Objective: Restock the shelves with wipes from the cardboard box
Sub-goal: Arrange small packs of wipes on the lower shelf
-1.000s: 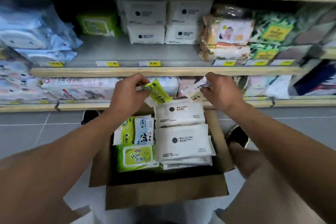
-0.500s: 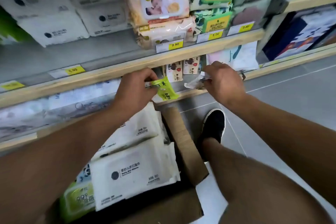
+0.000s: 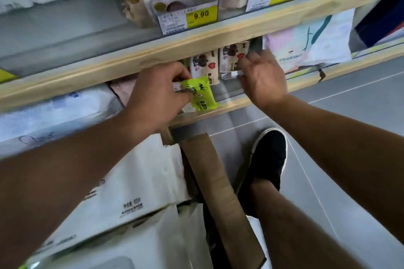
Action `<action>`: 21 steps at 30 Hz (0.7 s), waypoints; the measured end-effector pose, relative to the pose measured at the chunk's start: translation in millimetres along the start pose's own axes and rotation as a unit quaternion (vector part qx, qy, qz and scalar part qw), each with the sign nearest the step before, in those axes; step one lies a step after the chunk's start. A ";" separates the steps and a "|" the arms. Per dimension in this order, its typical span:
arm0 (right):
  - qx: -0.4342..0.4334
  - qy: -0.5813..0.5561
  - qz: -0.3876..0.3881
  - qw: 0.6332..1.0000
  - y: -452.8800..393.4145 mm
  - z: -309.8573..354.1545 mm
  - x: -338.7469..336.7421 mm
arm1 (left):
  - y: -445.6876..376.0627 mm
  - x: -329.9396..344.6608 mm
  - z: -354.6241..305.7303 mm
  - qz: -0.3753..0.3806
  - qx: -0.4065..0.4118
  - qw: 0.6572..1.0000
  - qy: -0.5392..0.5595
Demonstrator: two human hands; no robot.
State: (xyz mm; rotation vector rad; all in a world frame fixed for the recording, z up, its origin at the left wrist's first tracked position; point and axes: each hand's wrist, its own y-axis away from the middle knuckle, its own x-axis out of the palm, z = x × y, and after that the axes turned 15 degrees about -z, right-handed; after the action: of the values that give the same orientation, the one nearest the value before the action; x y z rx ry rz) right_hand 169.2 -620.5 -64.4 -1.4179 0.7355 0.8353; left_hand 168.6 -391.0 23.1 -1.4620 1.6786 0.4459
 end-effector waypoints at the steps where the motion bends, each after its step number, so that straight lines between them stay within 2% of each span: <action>1: 0.001 0.008 0.007 1.000 0.0 -0.3 7.8 | -0.4 1.4 0.8 0.004 0.002 1.000 0.000; 5: 0.008 0.018 0.023 1.000 1.3 1.5 27.8 | -3.4 3.5 -0.5 0.024 0.021 0.999 0.009; 12: 0.029 0.078 -0.024 0.996 -6.1 4.1 28.7 | -4.9 6.6 8.0 0.020 0.008 1.000 0.015; 17: 0.059 0.066 -0.008 0.996 -9.6 4.5 27.3 | -2.5 8.6 11.9 0.016 0.013 1.000 0.001; 21: 0.090 0.017 0.067 0.994 2.1 14.2 33.2 | -1.5 11.1 13.6 0.019 0.011 1.000 -0.009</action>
State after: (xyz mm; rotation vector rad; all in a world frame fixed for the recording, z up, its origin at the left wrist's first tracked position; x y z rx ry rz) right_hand 184.3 -604.5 -93.1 -1.2345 0.9173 0.8274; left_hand 175.3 -388.4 7.0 -1.4083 1.6943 0.4589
